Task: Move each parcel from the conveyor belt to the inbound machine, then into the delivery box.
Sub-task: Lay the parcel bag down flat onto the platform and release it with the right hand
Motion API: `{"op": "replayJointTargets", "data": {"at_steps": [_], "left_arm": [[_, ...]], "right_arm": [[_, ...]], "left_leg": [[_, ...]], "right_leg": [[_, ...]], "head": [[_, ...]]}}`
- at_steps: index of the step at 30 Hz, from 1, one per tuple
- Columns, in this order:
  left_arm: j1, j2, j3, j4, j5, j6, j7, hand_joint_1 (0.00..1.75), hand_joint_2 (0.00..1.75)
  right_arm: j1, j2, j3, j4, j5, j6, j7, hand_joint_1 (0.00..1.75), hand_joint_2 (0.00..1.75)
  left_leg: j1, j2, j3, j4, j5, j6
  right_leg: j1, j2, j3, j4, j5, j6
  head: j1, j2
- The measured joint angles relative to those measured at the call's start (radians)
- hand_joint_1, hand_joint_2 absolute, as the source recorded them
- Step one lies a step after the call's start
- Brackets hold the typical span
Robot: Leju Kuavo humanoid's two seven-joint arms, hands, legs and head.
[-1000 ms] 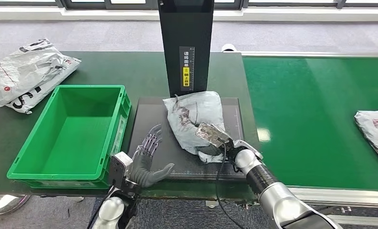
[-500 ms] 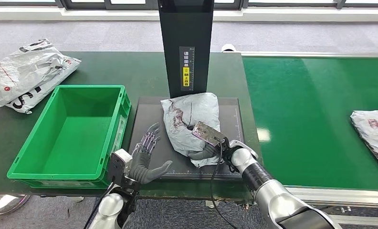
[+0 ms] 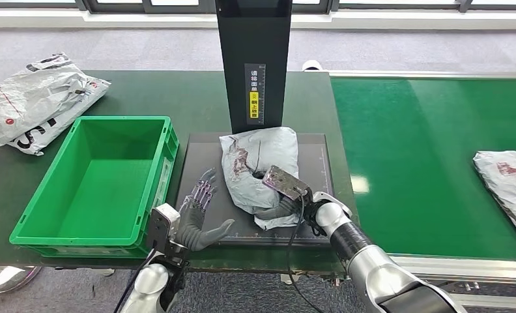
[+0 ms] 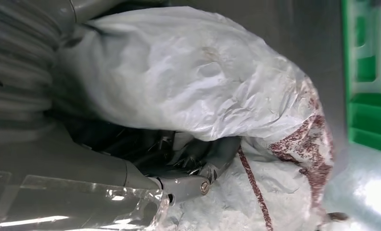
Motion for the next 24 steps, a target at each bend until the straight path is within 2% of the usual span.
{"op": "replayJointTargets", "data": {"at_steps": [2, 6, 10, 14, 17, 24], "left_arm": [[0.001, 0.000, 0.000, 0.003, 0.001, 0.003, -0.004, 0.00, 1.75], [0.019, 0.000, 0.000, -0.001, -0.002, 0.007, -0.015, 0.00, 1.75], [0.043, 0.000, 0.000, -0.015, -0.014, 0.009, -0.018, 0.00, 1.75], [0.054, 0.000, 0.000, -0.023, -0.020, 0.010, -0.018, 0.00, 1.75], [0.054, -0.001, 0.001, -0.024, -0.027, 0.009, -0.016, 0.00, 1.75], [0.066, -0.002, 0.001, -0.043, -0.036, 0.010, -0.007, 0.00, 1.75]], "right_arm": [[0.005, 0.000, 0.005, -0.004, -0.021, 0.029, -0.043, 0.00, 1.75], [0.027, -0.005, 0.008, -0.044, -0.054, 0.062, -0.121, 0.00, 0.00], [0.069, -0.025, 0.007, -0.160, -0.126, 0.096, -0.153, 0.00, 0.00], [0.122, -0.051, 0.002, -0.362, -0.242, 0.150, -0.104, 0.00, 0.00], [0.155, -0.067, -0.004, -0.467, -0.296, 0.153, -0.089, 0.00, 0.00], [0.203, -0.096, -0.014, -0.554, -0.349, 0.140, -0.080, 0.00, 0.00]], "left_leg": [[0.000, 0.000, 0.000, 0.000, 0.000, 0.000], [0.000, 0.000, 0.000, 0.000, 0.000, 0.000], [0.000, 0.000, -0.001, 0.000, 0.000, 0.000], [0.000, 0.000, -0.001, 0.000, -0.001, 0.000], [0.000, 0.000, -0.001, 0.000, -0.001, 0.000], [0.000, 0.000, 0.000, 0.000, -0.001, 0.000]], "right_leg": [[0.000, 0.000, 0.000, 0.000, 0.000, 0.000], [0.000, 0.000, 0.000, 0.000, 0.000, 0.000], [0.000, 0.000, -0.001, 0.000, -0.001, 0.000], [0.000, 0.000, -0.001, 0.000, -0.001, 0.000], [0.000, -0.001, -0.001, 0.000, -0.001, 0.000], [0.000, 0.000, -0.001, 0.000, -0.001, 0.000]], "head": [[0.000, 0.000], [0.000, 0.000], [0.000, 0.000], [0.000, 0.000], [0.000, 0.000], [0.000, 0.000]]}}
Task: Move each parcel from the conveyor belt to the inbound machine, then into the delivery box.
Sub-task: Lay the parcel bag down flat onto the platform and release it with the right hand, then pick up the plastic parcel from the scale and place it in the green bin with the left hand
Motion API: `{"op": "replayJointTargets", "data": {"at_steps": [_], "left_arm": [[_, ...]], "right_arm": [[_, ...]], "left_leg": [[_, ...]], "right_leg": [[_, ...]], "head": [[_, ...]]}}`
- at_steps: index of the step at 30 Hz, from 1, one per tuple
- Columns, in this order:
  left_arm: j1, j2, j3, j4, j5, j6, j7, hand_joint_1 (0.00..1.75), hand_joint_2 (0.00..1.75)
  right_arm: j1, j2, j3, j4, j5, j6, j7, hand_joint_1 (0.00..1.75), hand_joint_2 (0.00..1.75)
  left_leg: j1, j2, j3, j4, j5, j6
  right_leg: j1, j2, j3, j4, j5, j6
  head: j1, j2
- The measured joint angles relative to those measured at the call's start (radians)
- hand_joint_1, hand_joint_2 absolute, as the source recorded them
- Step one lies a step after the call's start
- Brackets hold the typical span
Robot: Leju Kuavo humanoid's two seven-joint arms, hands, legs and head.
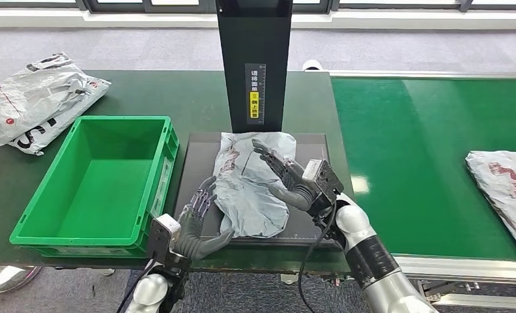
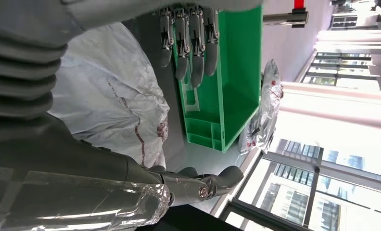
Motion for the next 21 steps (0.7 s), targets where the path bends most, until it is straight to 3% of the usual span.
{"op": "replayJointTargets", "data": {"at_steps": [15, 19, 21], "left_arm": [[0.050, -0.006, 0.002, -0.059, -0.021, -0.016, 0.012, 0.00, 1.75], [0.050, -0.013, 0.004, -0.060, -0.034, -0.023, 0.022, 0.00, 1.75], [0.053, -0.018, 0.008, -0.064, -0.036, -0.021, 0.029, 0.00, 1.75]], "right_arm": [[0.124, -0.020, -0.027, -0.165, 0.005, -0.007, 0.013, 0.00, 0.00], [0.160, -0.021, -0.050, -0.232, 0.033, -0.049, 0.024, 0.00, 1.75], [0.198, -0.021, -0.067, -0.300, 0.071, -0.099, 0.029, 0.00, 1.75]], "left_leg": [[0.000, 0.000, 0.000, 0.000, -0.001, -0.001], [0.000, 0.000, 0.000, 0.000, -0.001, -0.001], [0.000, 0.000, 0.000, 0.000, -0.001, -0.001]], "right_leg": [[0.000, 0.000, 0.000, 0.000, -0.001, 0.000], [0.000, -0.001, 0.000, 0.000, -0.001, 0.000], [0.000, -0.001, 0.000, 0.000, -0.001, 0.000]], "head": [[0.000, 0.000], [0.000, 0.000], [0.000, 0.000]]}}
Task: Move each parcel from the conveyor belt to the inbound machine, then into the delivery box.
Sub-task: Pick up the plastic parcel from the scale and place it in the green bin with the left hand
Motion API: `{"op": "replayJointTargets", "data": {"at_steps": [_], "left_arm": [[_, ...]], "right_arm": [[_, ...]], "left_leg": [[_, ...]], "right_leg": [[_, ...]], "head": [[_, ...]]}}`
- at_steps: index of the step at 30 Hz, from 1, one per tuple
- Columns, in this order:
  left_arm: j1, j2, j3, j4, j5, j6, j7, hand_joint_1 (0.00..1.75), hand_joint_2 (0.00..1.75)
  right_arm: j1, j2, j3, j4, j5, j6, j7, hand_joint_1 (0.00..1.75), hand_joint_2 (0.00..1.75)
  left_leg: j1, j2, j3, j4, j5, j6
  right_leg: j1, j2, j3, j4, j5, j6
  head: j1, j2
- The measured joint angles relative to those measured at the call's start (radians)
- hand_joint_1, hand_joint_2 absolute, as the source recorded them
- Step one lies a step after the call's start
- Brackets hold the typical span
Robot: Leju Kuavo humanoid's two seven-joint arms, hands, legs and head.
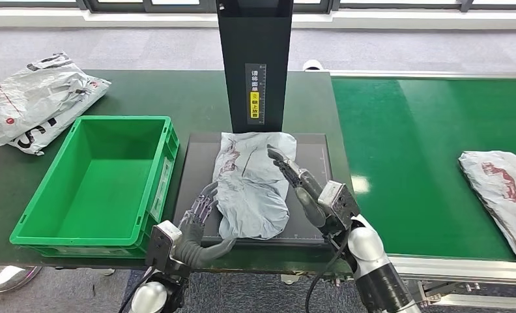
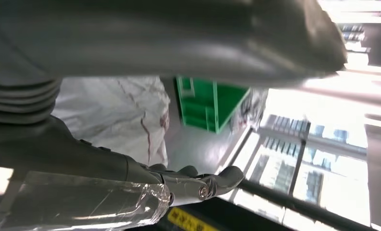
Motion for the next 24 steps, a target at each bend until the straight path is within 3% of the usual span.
{"op": "replayJointTargets", "data": {"at_steps": [6, 12, 24], "left_arm": [[0.034, -0.015, 0.033, -0.054, -0.022, 0.026, 0.016, 0.00, 1.75], [0.055, -0.028, 0.063, -0.155, -0.062, 0.053, 0.014, 0.00, 1.75], [0.057, -0.035, 0.066, -0.224, -0.071, 0.062, 0.015, 0.00, 1.75]], "right_arm": [[0.202, 0.004, -0.068, -0.285, 0.108, -0.126, 0.005, 0.00, 1.75], [0.400, 0.042, -0.175, -0.481, 0.114, -0.152, -0.021, 0.00, 1.75], [0.478, 0.084, -0.260, -0.570, 0.112, -0.150, -0.022, 0.00, 1.75]], "left_leg": [[0.000, -0.001, 0.000, 0.000, -0.004, 0.000], [0.000, -0.001, 0.000, 0.000, -0.006, 0.000], [0.000, 0.000, 0.002, 0.000, -0.006, -0.001]], "right_leg": [[0.000, -0.001, 0.000, 0.000, -0.004, 0.000], [0.000, -0.001, 0.001, 0.000, -0.006, 0.000], [0.000, 0.000, 0.002, 0.000, -0.006, 0.000]], "head": [[0.000, 0.000], [0.000, 0.000], [0.000, 0.000]]}}
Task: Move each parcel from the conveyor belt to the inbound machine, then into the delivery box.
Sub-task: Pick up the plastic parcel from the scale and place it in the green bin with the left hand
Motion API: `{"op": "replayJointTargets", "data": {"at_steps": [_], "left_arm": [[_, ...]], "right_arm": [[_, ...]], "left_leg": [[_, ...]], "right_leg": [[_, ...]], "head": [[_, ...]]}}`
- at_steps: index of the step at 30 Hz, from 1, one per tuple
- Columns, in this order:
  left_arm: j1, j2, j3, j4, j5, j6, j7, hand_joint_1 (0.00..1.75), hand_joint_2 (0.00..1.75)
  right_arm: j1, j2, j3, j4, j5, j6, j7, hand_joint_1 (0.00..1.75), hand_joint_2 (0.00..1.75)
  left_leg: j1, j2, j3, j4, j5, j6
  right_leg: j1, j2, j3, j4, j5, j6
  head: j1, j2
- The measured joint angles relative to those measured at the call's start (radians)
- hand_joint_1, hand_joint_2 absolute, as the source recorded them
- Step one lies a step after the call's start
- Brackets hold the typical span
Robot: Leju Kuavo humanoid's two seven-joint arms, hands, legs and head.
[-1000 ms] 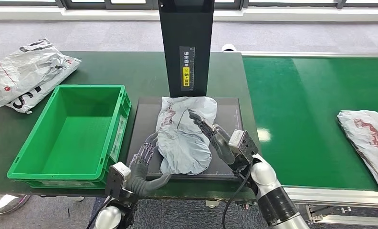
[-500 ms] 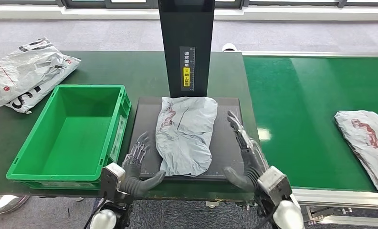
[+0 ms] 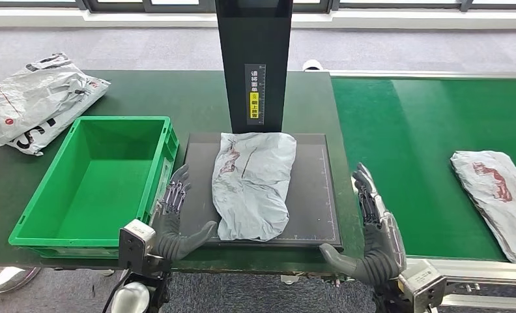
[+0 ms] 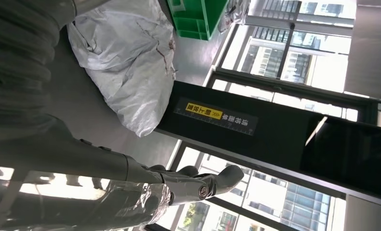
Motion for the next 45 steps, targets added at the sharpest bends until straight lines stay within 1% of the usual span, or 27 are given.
{"op": "replayJointTargets", "data": {"at_steps": [7, 10, 12, 14, 16, 17, 19, 21, 22, 23, 25, 28, 32, 37, 41, 45], "left_arm": [[0.000, -0.001, 0.000, -0.007, -0.008, 0.007, -0.006, 0.00, 1.75], [-0.002, -0.001, 0.000, -0.032, -0.035, 0.031, -0.012, 0.00, 1.75], [-0.012, -0.001, 0.000, -0.057, -0.071, 0.063, -0.010, 0.00, 1.75], [-0.031, -0.001, -0.002, -0.081, -0.136, 0.119, -0.001, 0.00, 1.75], [-0.061, -0.001, -0.008, -0.099, -0.237, 0.192, 0.023, 0.00, 1.75], [-0.081, -0.002, -0.013, -0.104, -0.308, 0.224, 0.046, 0.00, 1.75], [-0.153, -0.002, -0.036, -0.082, -0.517, 0.235, 0.144, 0.00, 1.75], [-0.281, -0.006, -0.074, 0.025, -0.799, 0.213, 0.276, 0.00, 1.75], [-0.352, -0.012, -0.092, 0.107, -0.924, 0.212, 0.320, 0.00, 1.75], [-0.419, -0.019, -0.105, 0.198, -1.013, 0.219, 0.344, 0.00, 1.75], [-0.524, -0.031, -0.119, 0.362, -1.067, 0.229, 0.354, 0.00, 1.75], [-0.628, -0.042, -0.129, 0.563, -1.044, 0.215, 0.352, 0.00, 1.75], [-0.710, -0.063, -0.140, 0.751, -1.074, 0.186, 0.356, 0.00, 1.75], [-0.786, -0.088, -0.162, 0.919, -1.136, 0.162, 0.387, 0.00, 1.75], [-0.816, -0.096, -0.174, 0.994, -1.148, 0.158, 0.395, 0.00, 1.75], [-0.830, -0.099, -0.178, 1.031, -1.149, 0.157, 0.395, 0.00, 1.75]], "right_arm": [[0.005, 0.009, -0.009, -0.006, 0.000, 0.000, 0.001, 0.00, 1.75], [0.015, 0.029, -0.036, -0.011, -0.001, 0.016, 0.003, 0.00, 1.75], [0.020, 0.047, -0.062, -0.013, -0.002, 0.039, 0.004, 0.00, 1.75], [0.021, 0.064, -0.085, -0.013, 0.000, 0.062, 0.006, 0.00, 1.75], [0.020, 0.079, -0.102, -0.013, 0.005, 0.075, 0.009, 0.00, 1.75], [0.020, 0.085, -0.107, -0.013, 0.008, 0.080, 0.011, 0.00, 1.75], [0.014, 0.096, -0.112, -0.012, 0.010, 0.095, 0.018, 0.00, 1.75], [-0.011, 0.101, -0.113, -0.004, 0.010, 0.108, 0.022, 0.00, 1.75], [-0.028, 0.102, -0.113, 0.004, 0.010, 0.111, 0.023, 0.00, 1.75], [-0.044, 0.104, -0.113, 0.013, 0.010, 0.111, 0.023, 0.00, 1.75], [-0.064, 0.107, -0.113, 0.028, 0.010, 0.113, 0.023, 0.00, 1.75], [-0.081, 0.109, -0.113, 0.042, 0.010, 0.119, 0.027, 0.00, 1.75], [-0.100, 0.115, -0.113, 0.053, 0.013, 0.124, 0.039, 0.00, 1.75], [-0.107, 0.124, -0.113, 0.059, 0.020, 0.131, 0.041, 0.00, 1.75], [-0.108, 0.127, -0.113, 0.062, 0.020, 0.136, 0.040, 0.00, 1.75], [-0.108, 0.128, -0.119, 0.065, 0.021, 0.137, 0.040, 0.00, 1.75]], "left_leg": [[0.000, 0.000, 0.000, 0.000, 0.000, 0.000], [0.000, 0.000, 0.000, 0.000, 0.000, 0.000], [0.000, 0.000, 0.000, 0.000, 0.000, 0.000], [0.000, 0.000, 0.000, 0.000, 0.000, 0.000], [0.000, 0.000, 0.001, 0.000, 0.000, 0.000], [0.000, 0.000, 0.001, 0.000, 0.000, 0.000], [0.000, -0.001, 0.001, 0.000, 0.001, 0.001], [0.000, -0.005, 0.000, 0.000, 0.004, 0.002], [0.000, -0.006, 0.000, 0.000, 0.005, 0.002], [0.000, -0.007, 0.000, 0.000, 0.006, 0.002], [0.000, -0.004, 0.000, 0.001, 0.007, 0.001], [0.000, -0.001, 0.000, 0.001, 0.007, 0.001], [0.000, 0.000, 0.000, 0.001, 0.007, 0.001], [0.000, 0.000, -0.001, 0.001, 0.007, 0.001], [0.000, 0.000, -0.001, 0.000, 0.007, 0.001], [0.000, 0.000, -0.001, 0.000, 0.007, 0.001]], "right_leg": [[0.000, 0.000, 0.000, 0.000, 0.000, 0.000], [0.000, 0.000, 0.000, 0.000, 0.000, 0.000], [0.000, 0.000, 0.000, 0.000, 0.000, 0.000], [0.000, 0.000, 0.000, 0.000, 0.000, 0.000], [0.000, 0.000, 0.000, 0.000, 0.000, 0.000], [0.000, 0.000, 0.000, 0.000, 0.000, 0.000], [0.000, -0.002, 0.000, 0.000, 0.000, 0.000], [0.000, -0.007, 0.001, 0.000, 0.001, 0.001], [0.000, -0.009, 0.002, 0.000, 0.003, 0.001], [0.000, -0.009, 0.002, 0.000, 0.004, 0.001], [-0.001, -0.006, 0.002, 0.000, 0.007, 0.000], [-0.001, -0.002, 0.001, 0.000, 0.008, 0.001], [0.000, -0.001, 0.000, 0.000, 0.008, 0.001], [0.000, -0.001, -0.001, 0.000, 0.007, 0.000], [0.000, -0.001, -0.001, 0.000, 0.007, 0.000], [0.000, -0.001, -0.001, 0.000, 0.007, 0.000]], "head": [[0.000, 0.000], [0.000, 0.000], [0.000, 0.000], [0.000, 0.000], [0.000, 0.000], [0.000, 0.000], [0.000, 0.000], [0.000, 0.000], [0.000, 0.000], [0.000, 0.000], [0.000, 0.000], [0.000, 0.000], [0.000, 0.000], [0.000, 0.000], [0.000, 0.000], [0.000, 0.000]]}}
